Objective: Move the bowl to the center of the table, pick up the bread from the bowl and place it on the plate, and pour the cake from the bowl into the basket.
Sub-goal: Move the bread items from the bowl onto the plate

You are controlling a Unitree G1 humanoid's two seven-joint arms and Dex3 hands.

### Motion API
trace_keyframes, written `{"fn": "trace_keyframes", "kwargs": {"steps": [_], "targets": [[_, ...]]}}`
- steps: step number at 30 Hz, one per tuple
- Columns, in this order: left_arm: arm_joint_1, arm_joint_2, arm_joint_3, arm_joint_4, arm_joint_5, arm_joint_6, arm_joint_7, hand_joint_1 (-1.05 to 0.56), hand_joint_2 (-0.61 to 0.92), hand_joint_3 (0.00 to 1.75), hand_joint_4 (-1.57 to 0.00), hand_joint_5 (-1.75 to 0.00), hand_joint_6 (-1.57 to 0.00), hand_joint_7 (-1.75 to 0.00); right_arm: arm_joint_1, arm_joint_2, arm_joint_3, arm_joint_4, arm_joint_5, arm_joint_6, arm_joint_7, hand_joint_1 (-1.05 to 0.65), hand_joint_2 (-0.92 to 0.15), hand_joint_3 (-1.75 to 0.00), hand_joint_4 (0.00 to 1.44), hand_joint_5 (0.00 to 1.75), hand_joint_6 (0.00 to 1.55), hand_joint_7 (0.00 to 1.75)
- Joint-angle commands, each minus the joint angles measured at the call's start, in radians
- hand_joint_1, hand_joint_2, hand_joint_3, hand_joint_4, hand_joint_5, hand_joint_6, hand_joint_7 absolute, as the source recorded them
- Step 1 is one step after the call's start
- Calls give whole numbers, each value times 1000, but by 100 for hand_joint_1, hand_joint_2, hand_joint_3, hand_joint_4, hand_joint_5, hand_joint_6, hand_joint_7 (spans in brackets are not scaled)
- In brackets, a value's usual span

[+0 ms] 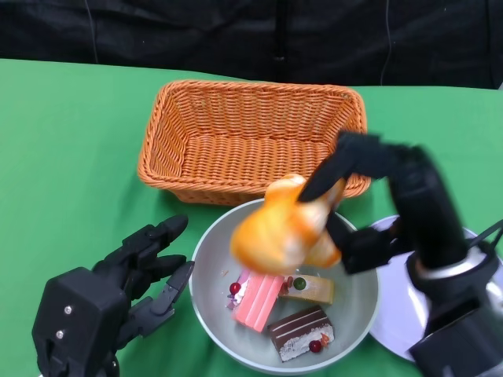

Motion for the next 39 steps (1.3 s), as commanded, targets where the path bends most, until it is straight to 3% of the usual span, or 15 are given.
{"fn": "trace_keyframes", "kwargs": {"steps": [1,10,14,34,37,39], "targets": [[1,15,8,2,-5,-6,-7,-52,92,50,-14,-87,-47,-4,-4,7,-22,-21,29,10,21,-7,-21,-165,105,175,91,155],[1,15,8,2,-6,-6,-7,-52,92,50,-14,-87,-47,-4,0,25,-41,-24,30,8,49,-7,-22,-163,105,175,90,155],[4,17,11,-6,-5,15,-5,-51,92,49,-13,-86,-47,-4,-27,1,-108,-95,122,28,76,-12,-19,-169,105,175,89,157],[4,17,11,-8,-6,18,-5,-51,92,49,-15,-82,-48,-3,-22,23,-132,-106,134,36,122,-12,-17,-171,105,175,89,158],[1,20,9,1,-2,17,-6,-51,92,50,-15,-81,-48,-3,-48,-10,-206,-122,118,41,95,-8,-20,-174,106,175,88,164],[1,21,9,2,-1,17,-6,-51,92,50,-15,-81,-48,-3,-50,-9,-219,-125,114,42,96,-7,-20,-174,106,175,87,166]]}}
